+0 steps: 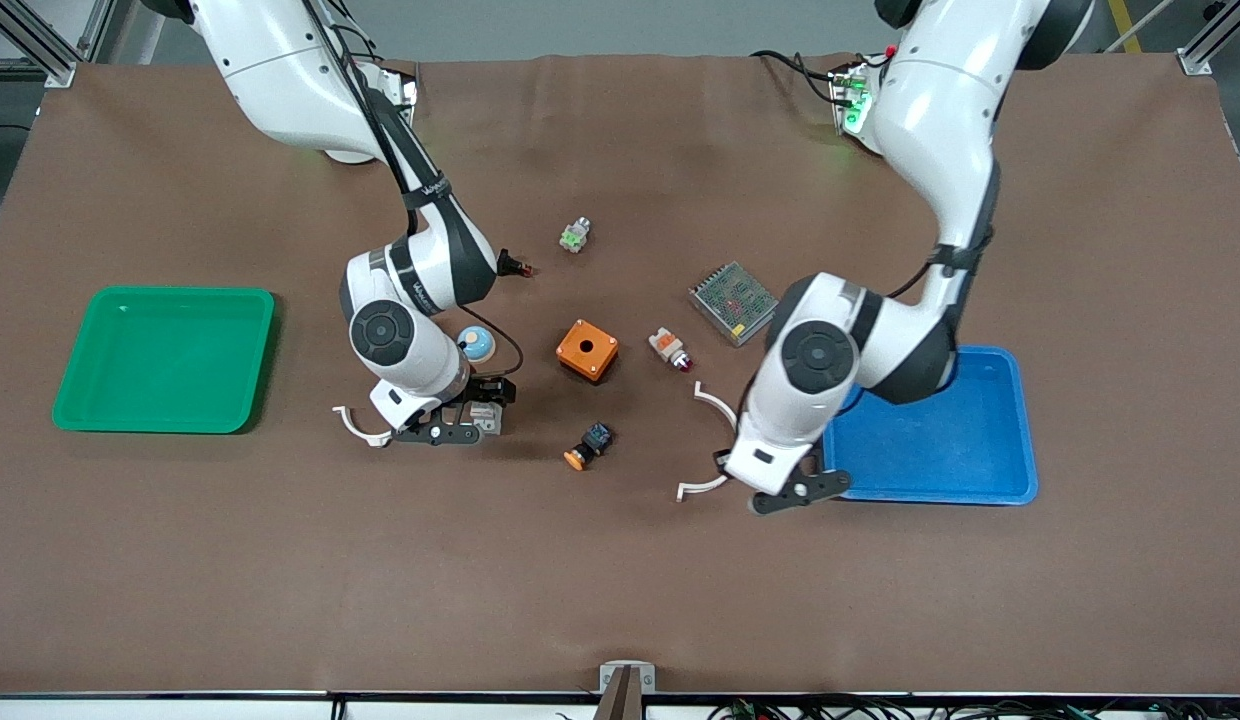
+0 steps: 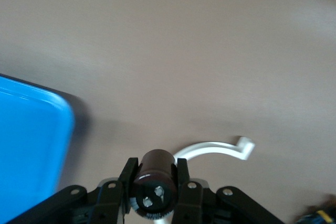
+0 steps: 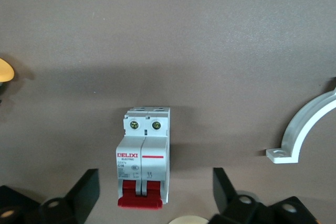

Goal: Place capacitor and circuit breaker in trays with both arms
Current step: 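Carry the capacitor to the blue tray while the right gripper carries the breaker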

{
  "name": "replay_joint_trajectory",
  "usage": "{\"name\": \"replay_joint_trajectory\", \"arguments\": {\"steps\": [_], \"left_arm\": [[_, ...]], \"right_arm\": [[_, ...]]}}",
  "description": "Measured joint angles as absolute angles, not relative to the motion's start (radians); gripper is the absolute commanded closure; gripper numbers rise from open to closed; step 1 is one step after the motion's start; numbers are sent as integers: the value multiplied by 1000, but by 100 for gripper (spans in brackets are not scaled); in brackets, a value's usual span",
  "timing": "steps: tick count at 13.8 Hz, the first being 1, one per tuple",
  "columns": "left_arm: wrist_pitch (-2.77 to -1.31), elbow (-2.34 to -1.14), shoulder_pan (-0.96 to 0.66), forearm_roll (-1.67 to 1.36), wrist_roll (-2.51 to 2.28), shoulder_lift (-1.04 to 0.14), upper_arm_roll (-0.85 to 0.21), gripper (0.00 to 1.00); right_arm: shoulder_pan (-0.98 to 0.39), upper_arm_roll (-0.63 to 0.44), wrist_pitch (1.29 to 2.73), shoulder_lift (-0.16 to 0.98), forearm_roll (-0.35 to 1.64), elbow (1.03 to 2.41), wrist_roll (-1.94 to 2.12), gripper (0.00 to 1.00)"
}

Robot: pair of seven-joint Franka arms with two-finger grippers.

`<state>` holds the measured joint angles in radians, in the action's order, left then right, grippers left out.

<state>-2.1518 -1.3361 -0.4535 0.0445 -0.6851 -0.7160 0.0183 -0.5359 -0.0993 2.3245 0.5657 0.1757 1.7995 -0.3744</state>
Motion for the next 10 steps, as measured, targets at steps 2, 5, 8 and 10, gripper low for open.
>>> {"name": "replay_joint_trajectory", "arguments": {"steps": [2, 5, 8, 10], "left_arm": [[-2113, -1388, -379, 46, -559, -657, 21, 100], [-2097, -1498, -247, 46, -384, -576, 21, 100], [-2104, -1582, -174, 46, -333, -552, 20, 100], [-2164, -1644, -139, 46, -325, -552, 19, 100]], "right_arm": [[-536, -99, 2335, 570, 176, 1799, -374, 64], [-538, -97, 2343, 583, 176, 1789, -374, 84], [-539, -97, 2344, 584, 175, 1788, -374, 88], [-539, -98, 2344, 585, 176, 1783, -373, 87]]}}
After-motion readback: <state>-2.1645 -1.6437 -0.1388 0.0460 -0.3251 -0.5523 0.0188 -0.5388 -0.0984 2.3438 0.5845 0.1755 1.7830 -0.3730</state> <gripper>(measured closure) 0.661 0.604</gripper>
